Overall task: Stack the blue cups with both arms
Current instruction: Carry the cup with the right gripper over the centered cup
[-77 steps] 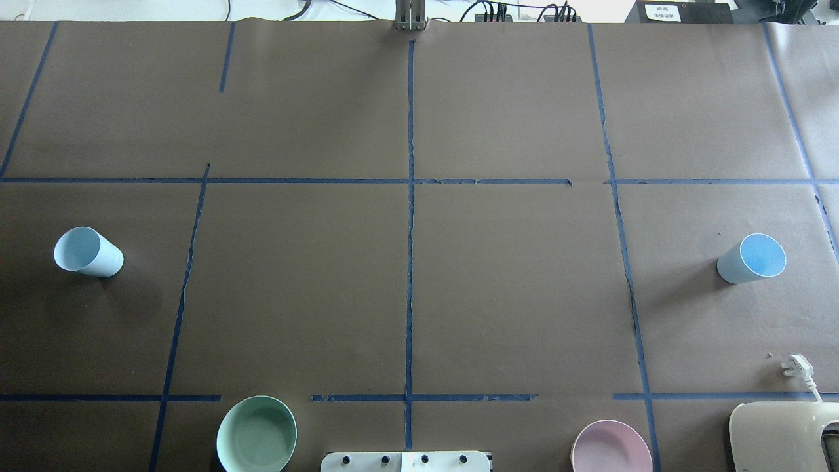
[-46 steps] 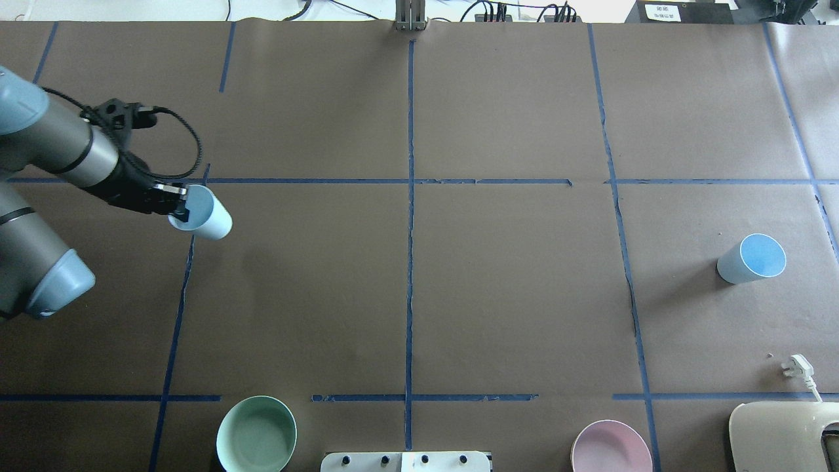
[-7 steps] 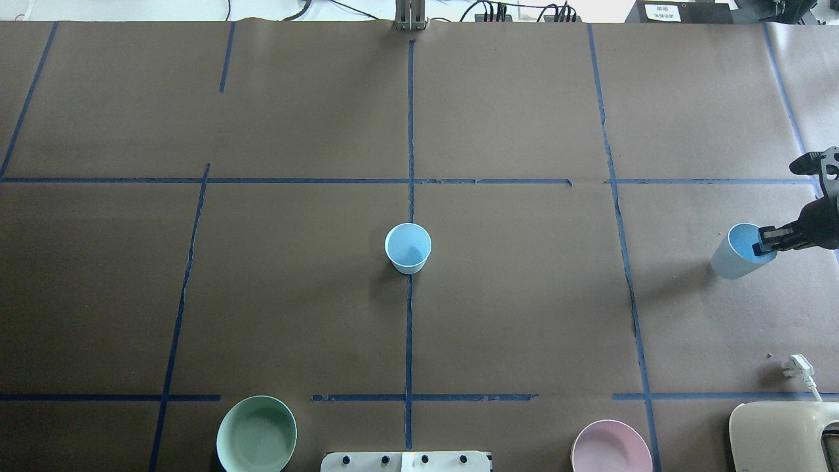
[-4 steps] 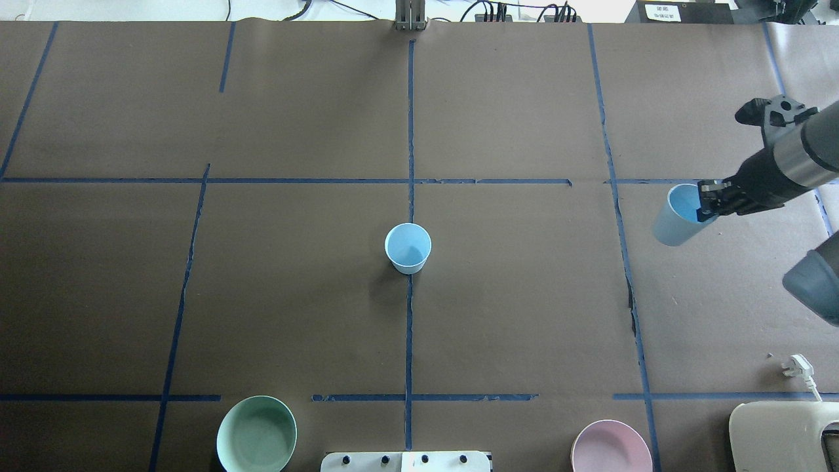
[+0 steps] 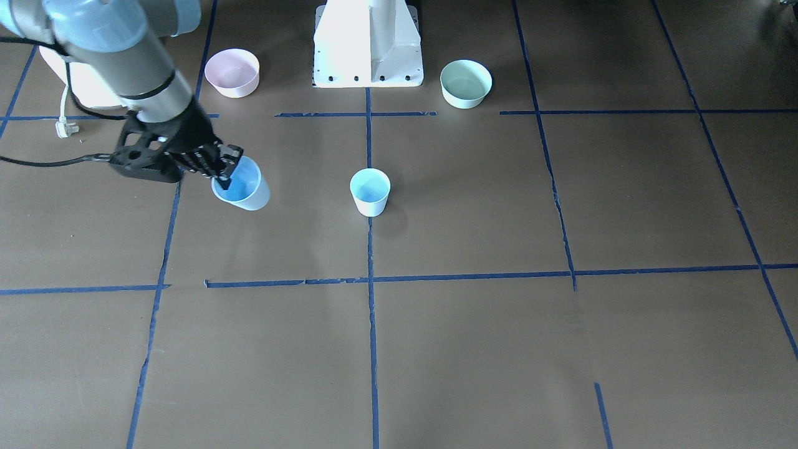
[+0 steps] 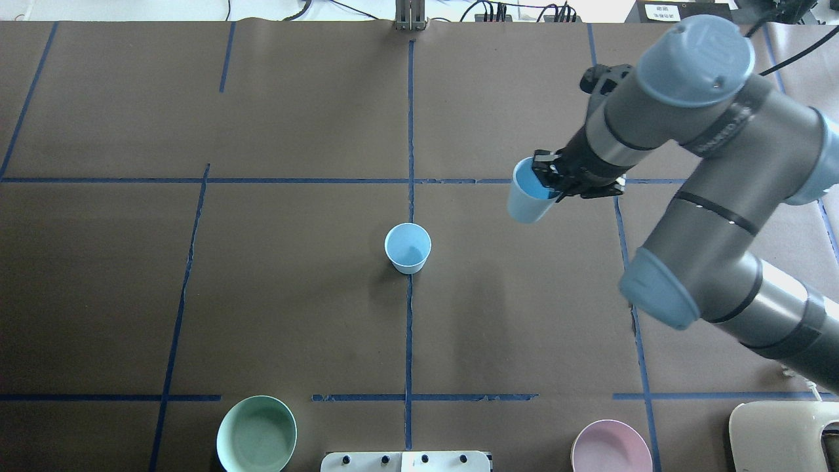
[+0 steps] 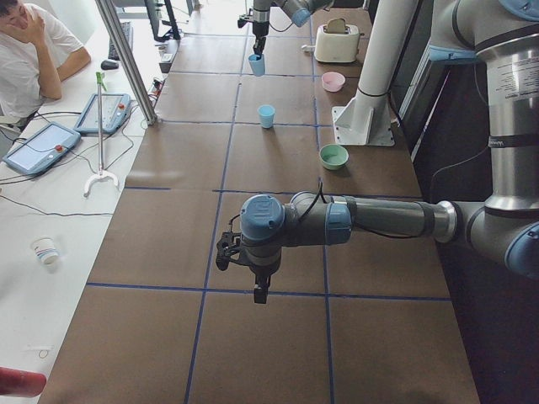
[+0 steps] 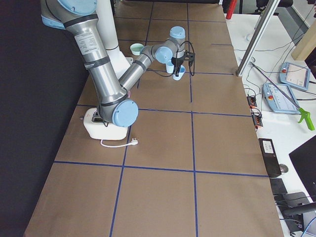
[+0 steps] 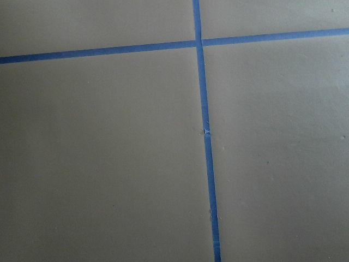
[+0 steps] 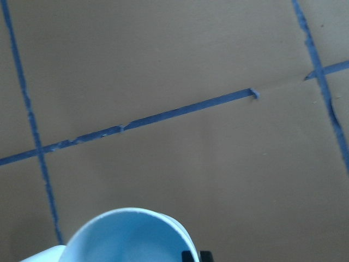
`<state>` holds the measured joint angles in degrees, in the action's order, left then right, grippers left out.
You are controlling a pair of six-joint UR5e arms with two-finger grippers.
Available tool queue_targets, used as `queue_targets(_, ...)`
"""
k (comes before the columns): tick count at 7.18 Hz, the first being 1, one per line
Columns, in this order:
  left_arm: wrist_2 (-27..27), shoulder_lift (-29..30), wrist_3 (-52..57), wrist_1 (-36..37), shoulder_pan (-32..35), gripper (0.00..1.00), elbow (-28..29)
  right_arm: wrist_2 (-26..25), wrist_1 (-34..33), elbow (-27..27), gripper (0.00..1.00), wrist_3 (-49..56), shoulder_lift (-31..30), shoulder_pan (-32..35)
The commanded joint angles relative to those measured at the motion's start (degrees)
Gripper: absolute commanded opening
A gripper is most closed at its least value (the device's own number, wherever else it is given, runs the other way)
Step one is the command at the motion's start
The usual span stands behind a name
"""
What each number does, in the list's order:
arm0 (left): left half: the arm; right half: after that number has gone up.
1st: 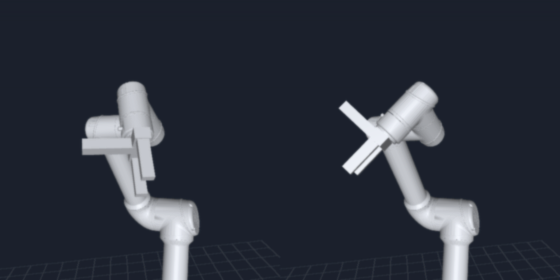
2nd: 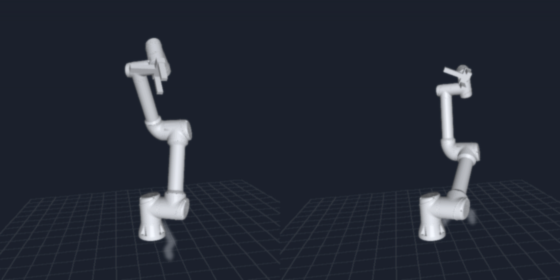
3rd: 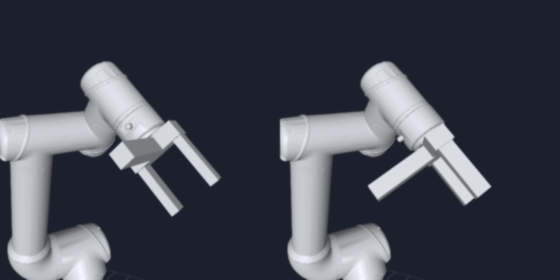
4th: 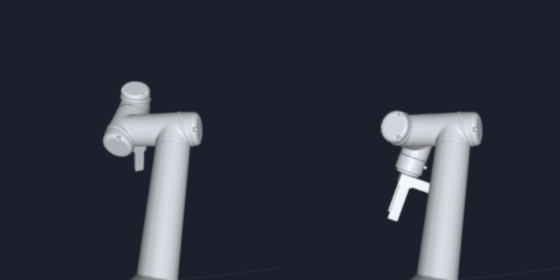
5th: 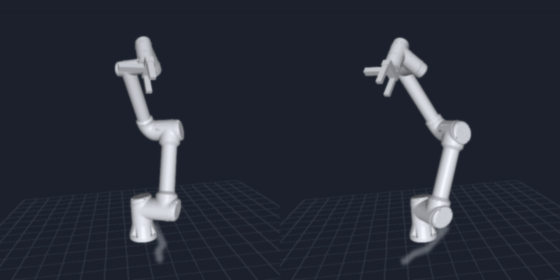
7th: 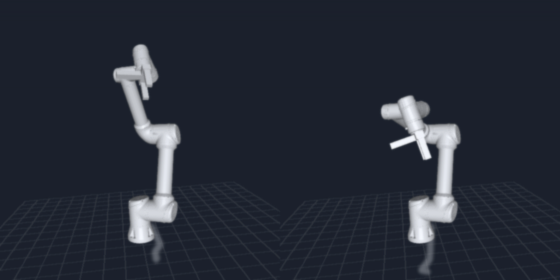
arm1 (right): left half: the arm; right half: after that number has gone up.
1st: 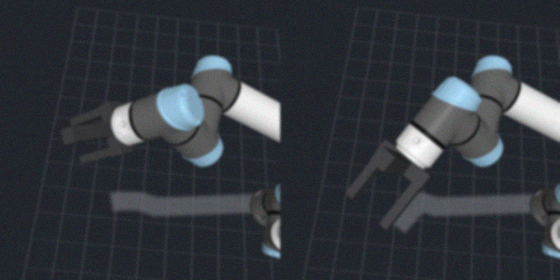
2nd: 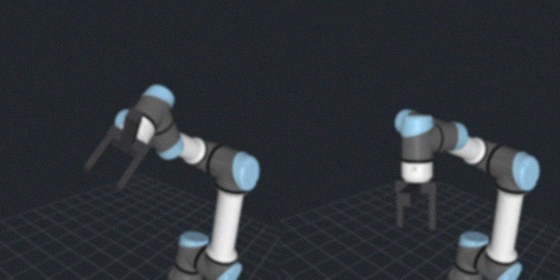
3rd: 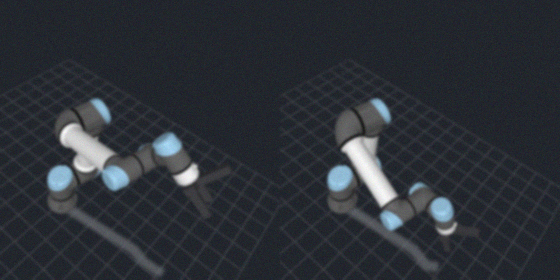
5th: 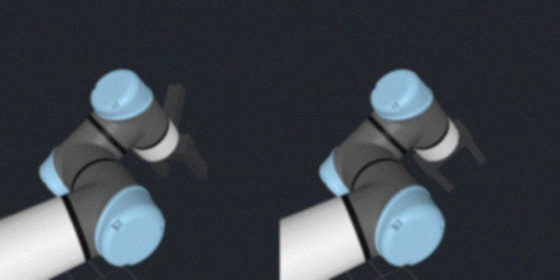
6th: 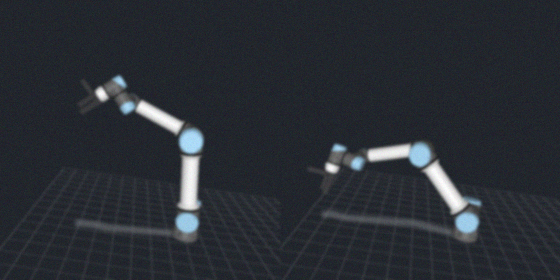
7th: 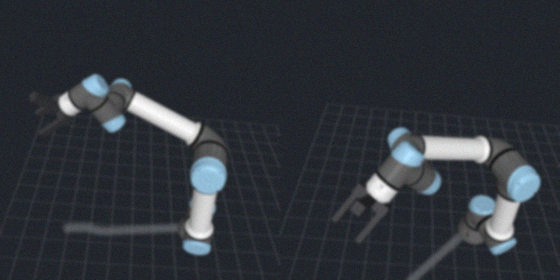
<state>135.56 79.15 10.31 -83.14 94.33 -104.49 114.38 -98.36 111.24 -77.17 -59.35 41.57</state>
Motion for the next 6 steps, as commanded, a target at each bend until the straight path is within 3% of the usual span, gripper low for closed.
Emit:
queue_targets(1,0.1,0.0,-0.2,0.0,-0.1,1.00,0.0,-10.4,-5.7,-1.3,0.00,-11.0,10.0,-9.3)
queue_targets(3,0.1,0.0,-0.2,0.0,-0.1,1.00,0.1,-18.5,-5.5,-6.6,0.00,-18.3,14.9,-15.4)
queue_targets(6,0.2,0.0,-0.1,0.0,-0.1,1.00,0.0,-20.1,-2.9,-9.5,0.00,-19.0,14.8,-16.8)
